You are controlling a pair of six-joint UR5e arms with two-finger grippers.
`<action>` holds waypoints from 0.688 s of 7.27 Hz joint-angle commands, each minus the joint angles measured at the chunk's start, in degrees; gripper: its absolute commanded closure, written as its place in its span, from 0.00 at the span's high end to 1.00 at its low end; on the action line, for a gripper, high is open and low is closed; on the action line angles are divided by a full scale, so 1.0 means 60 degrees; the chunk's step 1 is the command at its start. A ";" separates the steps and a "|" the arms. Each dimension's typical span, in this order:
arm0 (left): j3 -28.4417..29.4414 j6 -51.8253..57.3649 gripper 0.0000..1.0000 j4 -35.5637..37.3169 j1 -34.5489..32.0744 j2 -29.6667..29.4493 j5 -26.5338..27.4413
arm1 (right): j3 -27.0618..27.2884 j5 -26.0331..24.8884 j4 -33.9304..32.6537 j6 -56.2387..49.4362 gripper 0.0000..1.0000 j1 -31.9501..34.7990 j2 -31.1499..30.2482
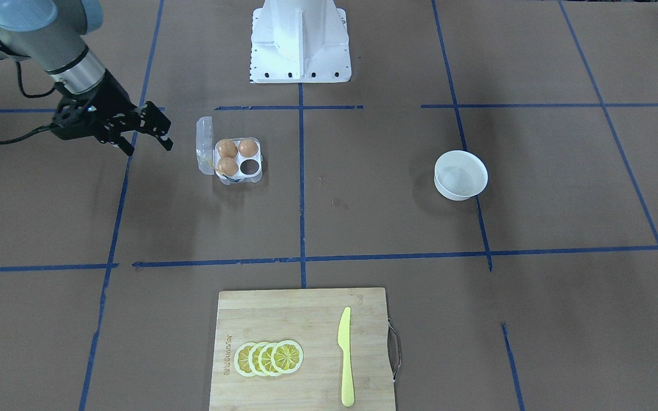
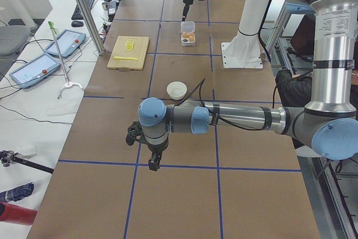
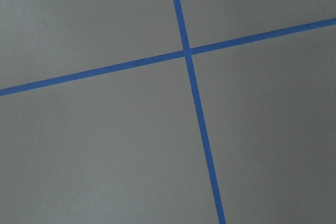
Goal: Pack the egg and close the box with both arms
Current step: 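Move the right gripper toward the open clear carton lid, then push the clear lid down over the eggs with the right gripper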
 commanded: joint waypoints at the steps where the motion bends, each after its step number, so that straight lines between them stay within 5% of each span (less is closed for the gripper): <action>1: 0.0015 0.0000 1.00 0.0000 0.0000 0.0021 0.0006 | -0.0006 -0.0322 -0.0972 0.0510 1.00 -0.0367 0.1305; 3: 0.0000 0.0000 1.00 0.0000 0.0000 0.0050 0.0021 | 0.0491 0.0507 -0.3278 0.0277 1.00 0.0243 0.1643; 5: 0.0015 0.0000 1.00 -0.0029 0.0000 0.0065 0.0079 | 0.0610 0.0952 -0.5379 -0.2024 1.00 0.1080 0.1821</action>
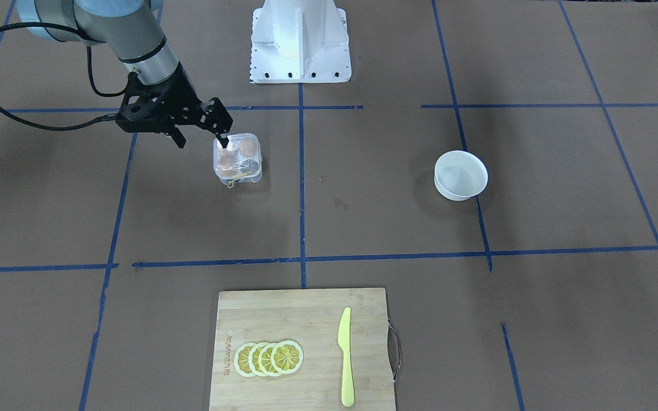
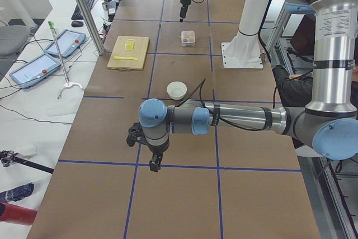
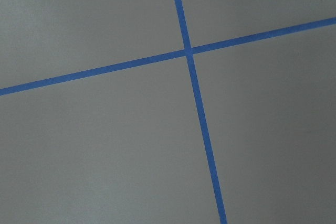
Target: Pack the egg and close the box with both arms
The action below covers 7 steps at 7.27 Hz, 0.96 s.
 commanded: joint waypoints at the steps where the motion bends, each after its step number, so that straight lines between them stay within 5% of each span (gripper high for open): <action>1: -0.0010 0.0014 1.00 -0.0022 0.0000 0.0009 0.0048 | 0.0087 0.0272 -0.1766 -0.2332 1.00 0.0928 -0.0044; 3: -0.0010 0.0015 1.00 -0.0037 0.0000 -0.0050 0.0048 | 0.0131 0.0635 -0.2021 -0.5196 1.00 0.2184 -0.1298; 5: -0.0025 0.0029 1.00 -0.0022 0.0000 -0.0035 0.0048 | -0.0131 0.2258 -0.2020 -0.9424 1.00 0.4860 -0.2952; 7: -0.0068 0.0044 1.00 0.0007 0.0000 0.0037 0.0048 | -0.1603 0.3053 -0.2020 -1.3252 1.00 0.7279 -0.3866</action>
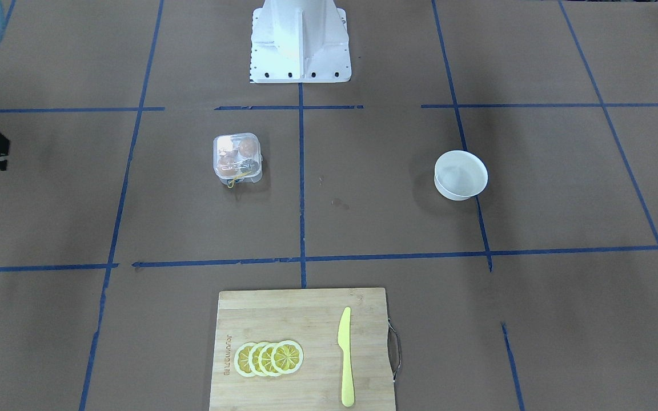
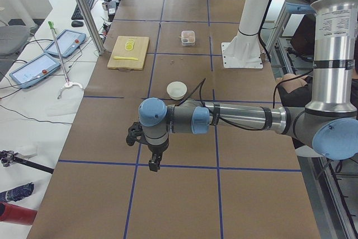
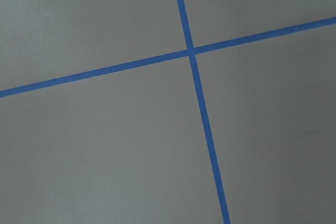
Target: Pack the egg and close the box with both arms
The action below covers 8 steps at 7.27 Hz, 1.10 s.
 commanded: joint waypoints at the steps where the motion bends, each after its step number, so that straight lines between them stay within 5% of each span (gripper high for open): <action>1: -0.0063 0.0006 1.00 0.0012 0.0000 0.0044 -0.0002 | -0.1711 0.0771 -0.0002 -0.3472 1.00 0.2339 -0.0830; 4: -0.0077 -0.0009 1.00 0.0041 0.0000 0.0000 -0.0002 | -0.2099 0.1151 0.0012 -0.4142 1.00 0.3678 -0.1637; 8: 0.0098 -0.0009 1.00 -0.0075 0.0015 0.0044 0.0274 | -0.2041 0.1037 0.0027 -0.4069 1.00 0.3680 -0.1667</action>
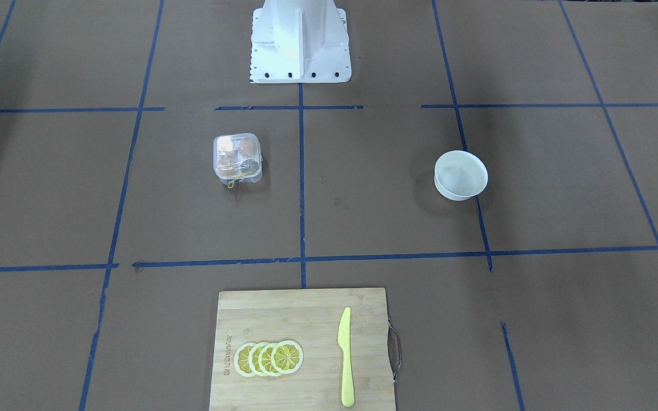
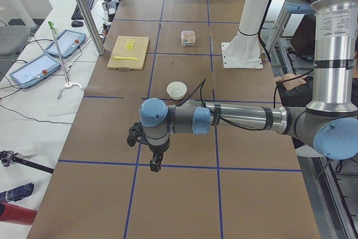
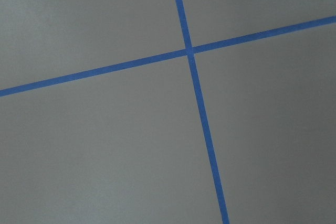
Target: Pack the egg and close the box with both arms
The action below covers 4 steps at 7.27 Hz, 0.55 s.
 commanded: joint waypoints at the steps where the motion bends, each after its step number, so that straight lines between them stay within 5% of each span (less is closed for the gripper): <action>1: -0.0075 -0.0006 1.00 -0.0045 0.0013 -0.0038 0.0449 | 0.0021 -0.0007 0.0001 0.0008 1.00 0.0008 0.0002; 4: -0.0033 -0.0035 1.00 -0.0059 0.0013 0.0006 0.0364 | 0.0021 -0.0007 0.0001 0.0022 1.00 0.0008 0.0017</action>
